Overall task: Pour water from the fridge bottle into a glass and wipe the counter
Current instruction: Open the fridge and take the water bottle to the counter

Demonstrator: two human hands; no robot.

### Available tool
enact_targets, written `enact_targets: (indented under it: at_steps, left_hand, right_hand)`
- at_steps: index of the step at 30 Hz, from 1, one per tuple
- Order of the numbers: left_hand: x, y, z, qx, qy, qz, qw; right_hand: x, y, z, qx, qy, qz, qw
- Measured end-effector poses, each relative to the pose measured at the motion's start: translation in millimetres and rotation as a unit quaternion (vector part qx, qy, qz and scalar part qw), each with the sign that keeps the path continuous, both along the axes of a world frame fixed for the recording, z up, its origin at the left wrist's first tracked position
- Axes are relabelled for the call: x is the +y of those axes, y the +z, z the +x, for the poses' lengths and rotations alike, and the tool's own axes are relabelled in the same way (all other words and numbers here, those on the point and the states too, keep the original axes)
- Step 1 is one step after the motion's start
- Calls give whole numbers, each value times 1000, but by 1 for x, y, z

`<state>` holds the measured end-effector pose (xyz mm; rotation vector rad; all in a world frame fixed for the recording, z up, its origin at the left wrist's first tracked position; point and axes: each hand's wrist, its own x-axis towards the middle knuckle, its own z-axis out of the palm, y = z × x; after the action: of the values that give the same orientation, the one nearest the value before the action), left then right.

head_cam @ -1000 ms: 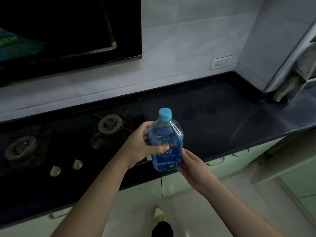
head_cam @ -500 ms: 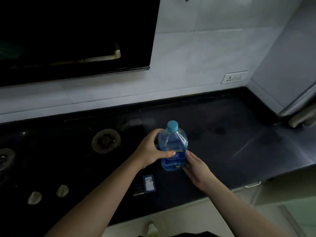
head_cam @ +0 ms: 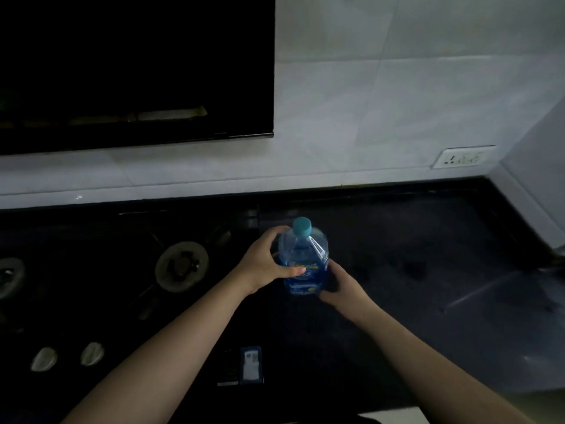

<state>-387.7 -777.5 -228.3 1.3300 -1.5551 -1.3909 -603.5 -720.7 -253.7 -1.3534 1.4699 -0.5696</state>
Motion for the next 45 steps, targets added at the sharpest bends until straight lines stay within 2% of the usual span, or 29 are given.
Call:
enact_targets:
  at_steps: [10,21,34,36,39,42,45]
  left_hand:
    - [-33,-15,0,-62,6,17,998]
    - [-35,-15,-1,-146,-34,21,988]
    - [-26,-24,1,-117,-10,60,991]
    - [-23,-21,1,-144,-9,63,988]
    - [-18,-14,2,-236,3,72,969]
    - [-4,-3,6,-309,-35,85,947]
    - [21,6,8,-412,-91,84,903]
  right_hand:
    - [-57,-22,0,74,31,-26,996]
    - [-62,-38,7,87,27,2,996]
    - [-61,-41,9,142,23,14,989]
    - [-58,-39,10,166,20,13,986]
    - [-52,-33,13,229,46,40,972]
    - [-48,-24,12,263,95,79,957]
    - [-36,-12,10,313,162,79,933]
